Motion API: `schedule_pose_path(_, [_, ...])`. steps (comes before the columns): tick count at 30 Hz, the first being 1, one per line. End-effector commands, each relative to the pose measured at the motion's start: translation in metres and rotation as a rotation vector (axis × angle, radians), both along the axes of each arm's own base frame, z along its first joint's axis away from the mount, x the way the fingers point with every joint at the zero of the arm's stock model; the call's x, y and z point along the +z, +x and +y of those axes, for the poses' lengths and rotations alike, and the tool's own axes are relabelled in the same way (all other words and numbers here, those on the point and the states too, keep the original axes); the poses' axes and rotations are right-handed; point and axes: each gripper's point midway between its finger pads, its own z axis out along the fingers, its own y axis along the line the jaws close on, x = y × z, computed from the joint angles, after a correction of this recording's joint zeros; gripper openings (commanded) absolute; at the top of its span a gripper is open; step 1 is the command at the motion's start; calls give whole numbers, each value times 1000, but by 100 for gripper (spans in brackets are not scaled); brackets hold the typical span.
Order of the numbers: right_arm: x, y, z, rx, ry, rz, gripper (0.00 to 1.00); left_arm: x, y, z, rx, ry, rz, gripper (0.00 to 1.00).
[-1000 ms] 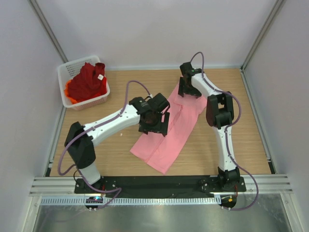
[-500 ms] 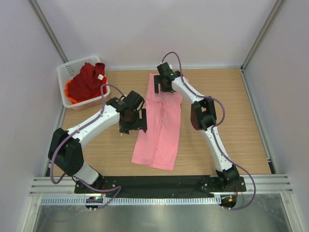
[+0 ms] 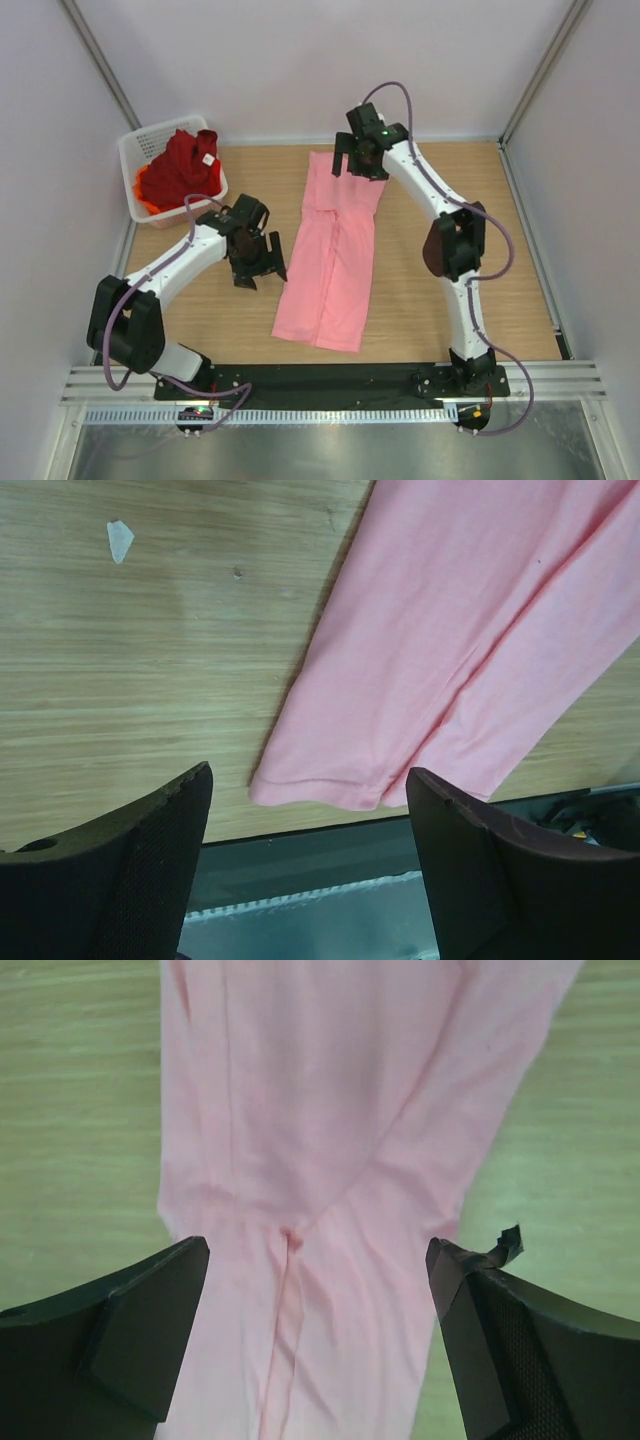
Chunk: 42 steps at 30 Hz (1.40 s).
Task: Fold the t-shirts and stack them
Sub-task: Fold the tshirt
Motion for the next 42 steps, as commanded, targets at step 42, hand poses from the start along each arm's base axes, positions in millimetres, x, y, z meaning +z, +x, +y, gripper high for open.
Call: schedule_pose_path(42, [-121,-422,-17,-134,567,497,60,-94,-101,9,153,-63,244,47])
